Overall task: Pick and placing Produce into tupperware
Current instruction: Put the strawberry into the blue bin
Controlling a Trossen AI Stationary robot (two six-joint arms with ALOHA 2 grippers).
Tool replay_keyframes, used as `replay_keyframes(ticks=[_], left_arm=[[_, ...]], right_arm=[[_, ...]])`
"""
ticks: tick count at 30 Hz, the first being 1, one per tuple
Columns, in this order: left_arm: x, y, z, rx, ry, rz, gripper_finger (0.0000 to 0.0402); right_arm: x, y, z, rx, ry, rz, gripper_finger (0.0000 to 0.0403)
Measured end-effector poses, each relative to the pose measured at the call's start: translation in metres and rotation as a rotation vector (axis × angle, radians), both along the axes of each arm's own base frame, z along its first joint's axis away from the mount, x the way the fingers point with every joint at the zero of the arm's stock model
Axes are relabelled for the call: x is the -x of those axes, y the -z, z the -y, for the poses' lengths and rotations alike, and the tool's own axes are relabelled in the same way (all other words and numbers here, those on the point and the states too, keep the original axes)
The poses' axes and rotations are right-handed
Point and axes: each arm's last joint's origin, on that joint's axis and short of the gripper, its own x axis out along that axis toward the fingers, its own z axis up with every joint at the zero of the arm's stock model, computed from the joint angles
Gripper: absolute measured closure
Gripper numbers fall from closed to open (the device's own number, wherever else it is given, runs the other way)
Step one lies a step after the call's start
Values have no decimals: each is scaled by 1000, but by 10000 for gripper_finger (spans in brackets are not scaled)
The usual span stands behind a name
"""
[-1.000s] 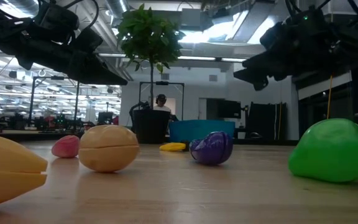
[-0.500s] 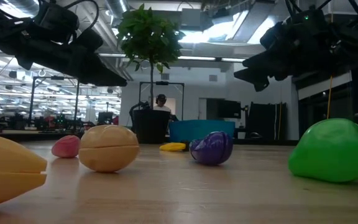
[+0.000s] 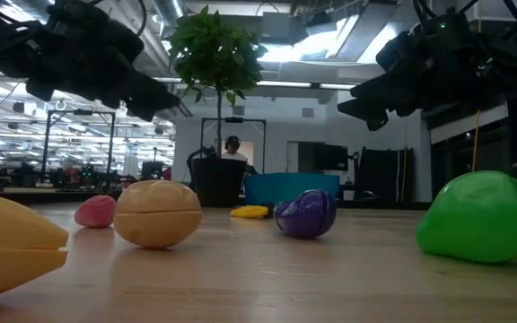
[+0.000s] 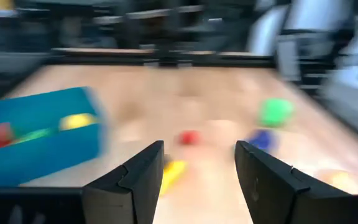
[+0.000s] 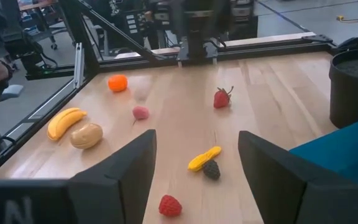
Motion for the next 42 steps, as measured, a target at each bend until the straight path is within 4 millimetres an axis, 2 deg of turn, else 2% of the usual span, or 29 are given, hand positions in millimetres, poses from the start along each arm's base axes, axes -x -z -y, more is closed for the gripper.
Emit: replay_keyframes(ticks=[4,7,12,20,25,33,37,42], left_arm=[[-1,0,11,132,172,-17,211],[-1,0,17,156,206,-26,211],[-2,3,15,132,57,-59,211],[3,23,10,111,-189,-269,211],[-4,10,12,3,-216,-344,211],[-21,-17,15,-188,-286,-600,211],[-33,-19,19,-286,-211,-708,211],[-49,-9,22,-457,-151,-835,211]], right_arm=[[0,0,0,0,0,-1,173],[0,0,0,-1,0,-1,173],[0,0,0,-1,0,-2,173],[0,0,0,-1,0,-3,173],[0,0,0,0,5,-3,173],[0,1,1,1,18,-7,173],[0,1,1,-2,18,-15,173],[0,3,0,-7,17,-29,173]])
